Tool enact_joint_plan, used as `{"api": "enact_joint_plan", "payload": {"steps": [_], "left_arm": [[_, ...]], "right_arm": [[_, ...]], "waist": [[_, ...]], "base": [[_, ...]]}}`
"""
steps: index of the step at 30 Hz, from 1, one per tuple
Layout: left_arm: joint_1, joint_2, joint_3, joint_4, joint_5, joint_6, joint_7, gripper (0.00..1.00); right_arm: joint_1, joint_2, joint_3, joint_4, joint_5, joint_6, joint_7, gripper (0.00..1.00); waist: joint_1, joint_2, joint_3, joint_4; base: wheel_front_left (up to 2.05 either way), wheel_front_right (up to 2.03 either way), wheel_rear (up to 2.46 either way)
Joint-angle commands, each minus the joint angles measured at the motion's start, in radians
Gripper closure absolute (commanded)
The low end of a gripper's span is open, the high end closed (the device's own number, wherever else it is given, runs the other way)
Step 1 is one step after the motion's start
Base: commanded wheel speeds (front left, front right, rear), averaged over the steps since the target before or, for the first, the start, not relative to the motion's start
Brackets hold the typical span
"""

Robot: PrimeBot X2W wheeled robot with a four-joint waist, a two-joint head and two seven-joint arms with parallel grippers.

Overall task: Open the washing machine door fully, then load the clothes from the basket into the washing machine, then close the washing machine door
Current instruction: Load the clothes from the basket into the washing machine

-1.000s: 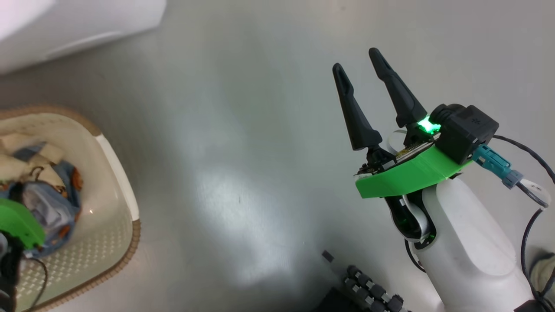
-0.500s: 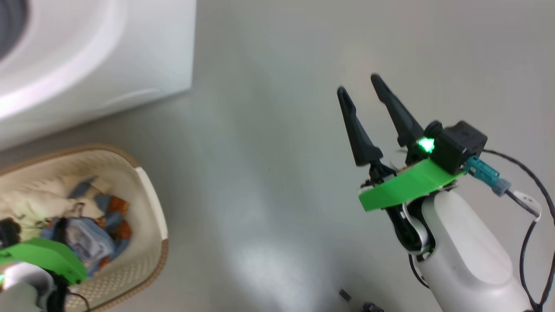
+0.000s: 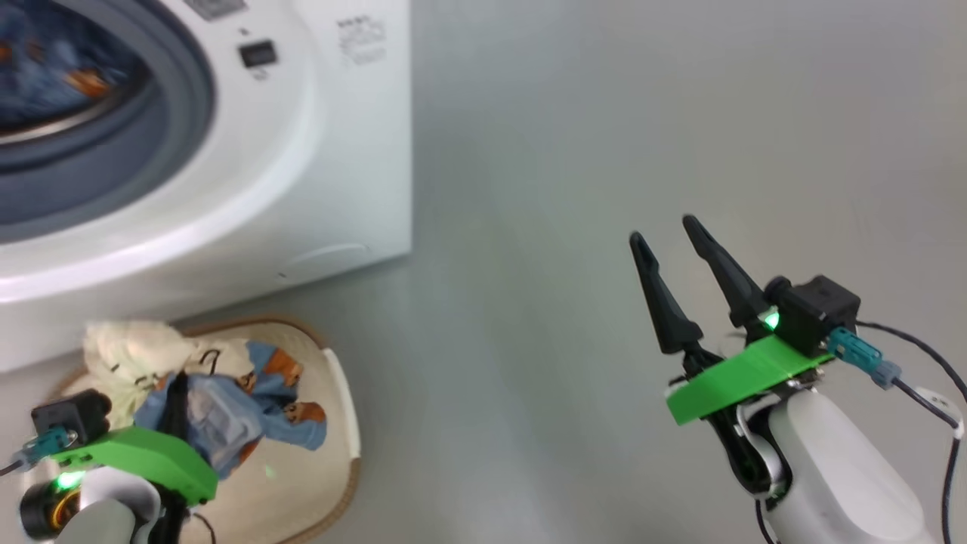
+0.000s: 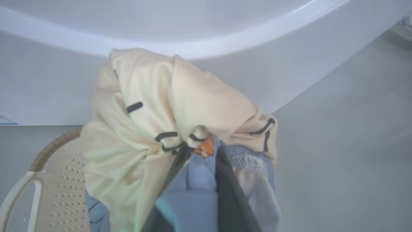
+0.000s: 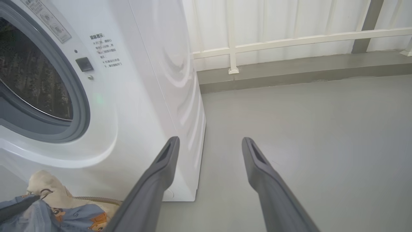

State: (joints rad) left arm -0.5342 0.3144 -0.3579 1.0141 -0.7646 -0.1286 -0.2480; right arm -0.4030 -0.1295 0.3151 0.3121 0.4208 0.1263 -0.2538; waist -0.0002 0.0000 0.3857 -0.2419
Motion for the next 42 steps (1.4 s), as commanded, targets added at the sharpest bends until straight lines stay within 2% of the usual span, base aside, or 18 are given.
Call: {"api": "enact_joint_plan", "payload": {"steps": [1, 9, 20, 25, 32, 42], "left_arm": [[0.015, 0.034, 0.030, -0.031, -0.003, -0.002, -0.013, 1.00], [0.119, 0.001, 0.124, -0.277, 0.084, 0.013, -0.013, 1.00], [0.301, -0.028, 0.220, -0.631, 0.210, 0.071, -0.014, 1.00], [0.377, -0.037, 0.253, -0.782, 0.249, 0.114, -0.014, 1.00], [0.419, -0.044, 0.252, -0.861, 0.258, 0.134, -0.014, 1.00], [0.389, -0.040, 0.254, -0.888, 0.247, 0.139, -0.004, 1.00]], "right_arm": [[0.022, -0.008, 0.012, -0.017, 0.008, 0.004, -0.008, 0.00], [0.055, -0.061, 0.034, 0.002, 0.032, 0.004, -0.008, 0.00], [0.115, -0.084, 0.052, 0.016, 0.067, 0.004, -0.008, 0.00], [0.147, -0.098, 0.049, 0.013, 0.077, 0.004, -0.008, 0.00], [0.171, -0.115, 0.050, 0.010, 0.081, 0.004, -0.008, 0.00], [0.152, -0.120, 0.049, -0.004, 0.080, 0.004, -0.008, 0.00]], "waist": [[0.0002, 0.0000, -0.090, 0.073], [0.0002, 0.0000, -0.186, 0.112], [0.0002, 0.0000, -0.290, 0.119], [0.0002, 0.0000, -0.313, 0.120], [0.0002, 0.0000, -0.324, 0.130], [0.0002, 0.0000, -0.305, 0.131]], "base": [[0.00, 0.00, 0.00], [0.00, 0.00, 0.00], [0.00, 0.00, 0.00], [0.00, 0.00, 0.00], [0.00, 0.00, 0.00], [0.00, 0.00, 0.00]]}}
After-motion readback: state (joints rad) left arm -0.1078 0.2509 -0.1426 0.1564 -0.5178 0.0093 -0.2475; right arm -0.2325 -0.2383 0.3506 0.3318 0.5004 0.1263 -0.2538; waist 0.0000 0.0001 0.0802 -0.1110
